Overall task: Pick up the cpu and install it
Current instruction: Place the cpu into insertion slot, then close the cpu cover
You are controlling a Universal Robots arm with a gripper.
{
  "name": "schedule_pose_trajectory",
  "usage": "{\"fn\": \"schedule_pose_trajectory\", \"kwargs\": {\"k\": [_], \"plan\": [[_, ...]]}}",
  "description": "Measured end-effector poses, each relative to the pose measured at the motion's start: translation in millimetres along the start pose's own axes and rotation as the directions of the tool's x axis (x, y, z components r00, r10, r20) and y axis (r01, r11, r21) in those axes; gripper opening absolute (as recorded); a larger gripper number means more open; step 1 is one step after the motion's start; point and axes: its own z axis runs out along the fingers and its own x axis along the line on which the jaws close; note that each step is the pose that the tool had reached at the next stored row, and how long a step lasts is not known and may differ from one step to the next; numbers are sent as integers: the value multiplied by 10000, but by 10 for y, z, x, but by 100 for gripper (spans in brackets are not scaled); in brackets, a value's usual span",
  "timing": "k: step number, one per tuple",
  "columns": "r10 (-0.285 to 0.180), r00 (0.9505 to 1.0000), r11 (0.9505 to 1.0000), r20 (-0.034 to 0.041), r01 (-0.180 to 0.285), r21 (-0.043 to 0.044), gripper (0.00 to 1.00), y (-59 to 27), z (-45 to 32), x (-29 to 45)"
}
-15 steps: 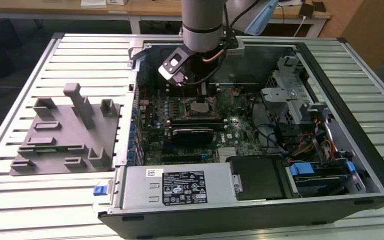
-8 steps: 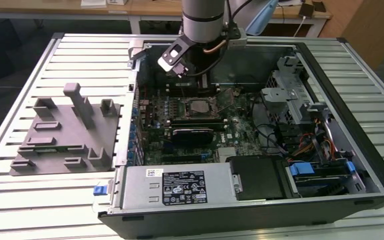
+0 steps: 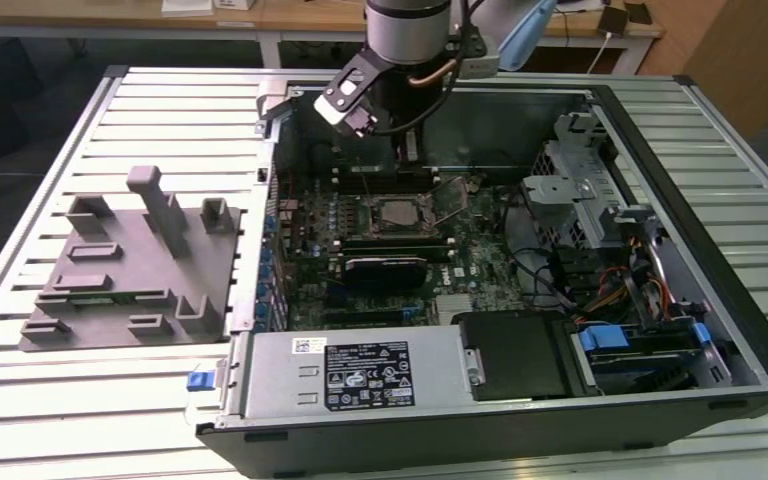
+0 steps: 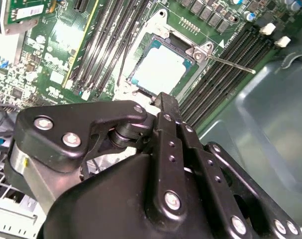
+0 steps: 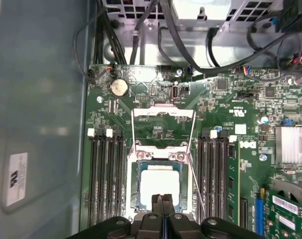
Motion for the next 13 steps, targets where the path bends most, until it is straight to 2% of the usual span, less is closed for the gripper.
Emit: {"fn": "schedule_pose_trajectory", "kwargs": {"k": [13], "plan": [[0,10000,10000,-1,0,0,11,1,-19,0]]}}
